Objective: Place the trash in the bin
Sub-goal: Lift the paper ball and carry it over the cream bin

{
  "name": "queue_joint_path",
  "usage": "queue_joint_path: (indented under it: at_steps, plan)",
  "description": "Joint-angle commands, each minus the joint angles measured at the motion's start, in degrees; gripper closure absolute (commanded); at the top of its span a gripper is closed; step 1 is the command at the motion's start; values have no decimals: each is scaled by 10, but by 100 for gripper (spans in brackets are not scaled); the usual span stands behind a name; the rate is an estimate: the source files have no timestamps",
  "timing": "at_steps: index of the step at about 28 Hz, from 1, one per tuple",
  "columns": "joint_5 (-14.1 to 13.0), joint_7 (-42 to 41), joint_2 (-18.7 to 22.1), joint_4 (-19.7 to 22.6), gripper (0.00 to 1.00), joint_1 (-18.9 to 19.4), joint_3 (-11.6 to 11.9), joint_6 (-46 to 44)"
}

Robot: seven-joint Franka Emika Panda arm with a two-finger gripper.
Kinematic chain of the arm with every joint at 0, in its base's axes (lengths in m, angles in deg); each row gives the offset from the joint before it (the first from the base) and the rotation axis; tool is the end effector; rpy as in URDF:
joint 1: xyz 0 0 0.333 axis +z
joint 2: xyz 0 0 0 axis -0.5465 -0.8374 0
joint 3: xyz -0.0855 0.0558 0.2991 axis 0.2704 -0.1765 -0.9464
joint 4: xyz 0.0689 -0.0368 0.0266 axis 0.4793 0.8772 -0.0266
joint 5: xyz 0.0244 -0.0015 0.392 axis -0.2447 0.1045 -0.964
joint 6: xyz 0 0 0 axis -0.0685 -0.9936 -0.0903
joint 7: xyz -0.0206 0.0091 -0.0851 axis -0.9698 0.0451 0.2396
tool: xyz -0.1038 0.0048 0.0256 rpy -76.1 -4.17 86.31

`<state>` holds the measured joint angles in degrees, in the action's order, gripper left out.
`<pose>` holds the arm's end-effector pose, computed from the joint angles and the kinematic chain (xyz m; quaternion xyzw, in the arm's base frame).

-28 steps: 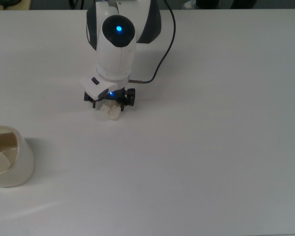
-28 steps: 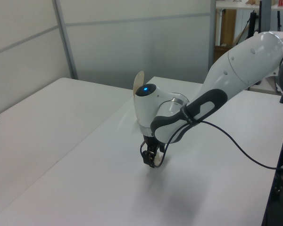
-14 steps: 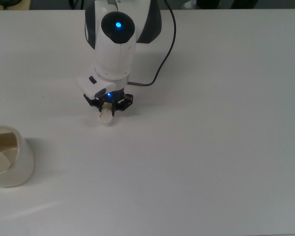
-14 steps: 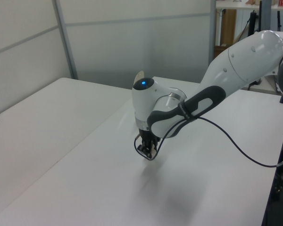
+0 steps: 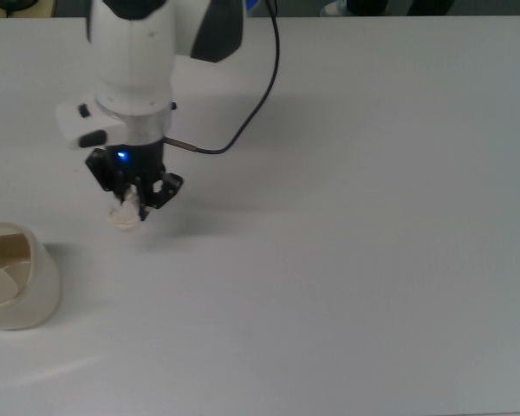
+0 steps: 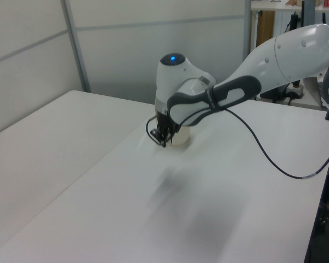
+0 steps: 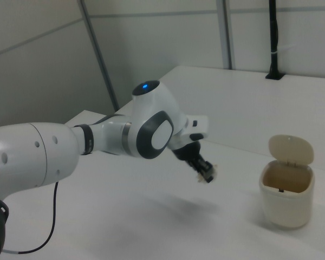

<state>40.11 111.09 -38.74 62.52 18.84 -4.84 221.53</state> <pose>0.6751 -0.0730 0.4280 0.9729 -0.1681 0.1485 0.0555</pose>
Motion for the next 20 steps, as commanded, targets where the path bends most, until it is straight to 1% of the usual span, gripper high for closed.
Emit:
queue_joint_path:
  at_steps: [1,3,5,10,13,17,20]
  plan:
    - [-13,25,-2,-44,100,-31,2,8]
    - [-14,27,-2,-54,100,-44,2,9]
    - [-14,27,-2,-68,100,-65,2,9]
    - [-13,27,-12,-81,100,-93,2,14]
    - [-14,27,-19,-94,100,-104,2,29]
    - [-14,32,-39,-103,100,-115,2,63]
    - [-13,52,-59,-112,100,-117,10,92]
